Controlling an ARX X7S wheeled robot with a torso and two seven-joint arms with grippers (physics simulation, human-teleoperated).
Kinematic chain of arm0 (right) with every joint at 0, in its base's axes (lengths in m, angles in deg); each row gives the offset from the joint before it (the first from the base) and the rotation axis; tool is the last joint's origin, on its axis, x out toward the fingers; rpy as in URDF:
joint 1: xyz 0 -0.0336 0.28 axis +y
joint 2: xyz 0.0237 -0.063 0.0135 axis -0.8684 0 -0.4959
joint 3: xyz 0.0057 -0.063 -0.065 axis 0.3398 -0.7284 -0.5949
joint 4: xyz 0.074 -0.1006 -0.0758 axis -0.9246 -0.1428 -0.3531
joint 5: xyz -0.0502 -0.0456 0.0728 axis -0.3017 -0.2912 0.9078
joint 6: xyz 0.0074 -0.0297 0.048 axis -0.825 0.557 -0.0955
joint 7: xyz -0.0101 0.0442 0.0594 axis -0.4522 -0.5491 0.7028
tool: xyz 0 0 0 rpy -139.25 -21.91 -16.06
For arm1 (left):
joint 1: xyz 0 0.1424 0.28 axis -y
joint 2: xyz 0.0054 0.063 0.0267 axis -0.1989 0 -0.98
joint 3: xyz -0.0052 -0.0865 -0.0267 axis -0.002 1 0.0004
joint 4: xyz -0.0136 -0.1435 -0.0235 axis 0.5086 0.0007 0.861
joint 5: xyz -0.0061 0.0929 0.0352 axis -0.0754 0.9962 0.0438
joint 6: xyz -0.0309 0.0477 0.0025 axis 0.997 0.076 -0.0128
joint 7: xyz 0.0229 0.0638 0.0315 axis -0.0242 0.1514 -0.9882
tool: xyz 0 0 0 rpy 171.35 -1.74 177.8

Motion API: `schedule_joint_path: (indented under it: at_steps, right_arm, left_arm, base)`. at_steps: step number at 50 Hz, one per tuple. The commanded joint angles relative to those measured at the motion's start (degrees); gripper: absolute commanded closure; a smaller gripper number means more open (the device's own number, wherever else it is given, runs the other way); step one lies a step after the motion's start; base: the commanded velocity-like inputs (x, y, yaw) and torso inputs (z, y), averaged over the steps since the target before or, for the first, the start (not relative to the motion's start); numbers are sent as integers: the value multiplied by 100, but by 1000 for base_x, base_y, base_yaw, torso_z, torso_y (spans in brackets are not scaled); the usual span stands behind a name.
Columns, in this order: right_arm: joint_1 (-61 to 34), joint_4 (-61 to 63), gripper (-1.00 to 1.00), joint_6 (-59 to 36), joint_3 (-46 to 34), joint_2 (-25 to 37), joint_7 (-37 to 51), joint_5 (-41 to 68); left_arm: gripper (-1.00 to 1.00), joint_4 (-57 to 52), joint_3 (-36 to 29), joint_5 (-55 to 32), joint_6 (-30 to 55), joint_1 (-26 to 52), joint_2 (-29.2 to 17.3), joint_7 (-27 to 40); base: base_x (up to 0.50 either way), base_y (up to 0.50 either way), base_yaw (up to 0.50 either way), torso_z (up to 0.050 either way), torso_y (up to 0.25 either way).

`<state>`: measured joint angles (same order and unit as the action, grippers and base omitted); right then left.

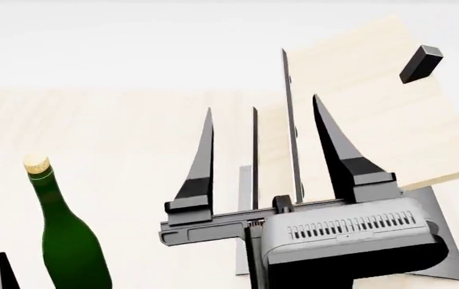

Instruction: Put the wine bottle on the wine rack.

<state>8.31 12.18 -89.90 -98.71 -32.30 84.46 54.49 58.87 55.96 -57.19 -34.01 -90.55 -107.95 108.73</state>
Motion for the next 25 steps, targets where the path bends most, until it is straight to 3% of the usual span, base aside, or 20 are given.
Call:
schedule_joint_path:
  at_steps: [1,5,6,17,20,25]
  right_arm:
    - [-827,-330,-100,-586,-109,59,-572,431]
    - [-1187,-305,-100,-1276,-14,78,-712,875]
    - [-1413,-316,-100,-1908,150,37,-765,1331]
    - [-2440,-511,-100,-3285,518,-45,-1137,2571]
    - [-2743,-790,-100,-4123,940,-263,-1090,3435]
    - [-3029,-1152,-100,-4291,737,-263,-1418,3615]
  left_arm:
    - [-100,-7,8,-33,-10,4,-33,33]
    - [-100,1,4,-28,-10,9,-38,44]
    - [-100,-11,4,-30,3,11,-40,45]
    - [-100,-13,-7,-32,26,27,-55,70]
    - [-100,-27,-9,-30,59,33,-55,74]
    - [-100,-21,-18,-31,51,39,-64,83]
  base:
    - [0,0,0,0,0]
    - [0,0,0,0,0]
    - [0,0,0,0,0]
    - [0,0,0,0,0]
    - [0,0,0,0,0]
    - [0,0,0,0,0]
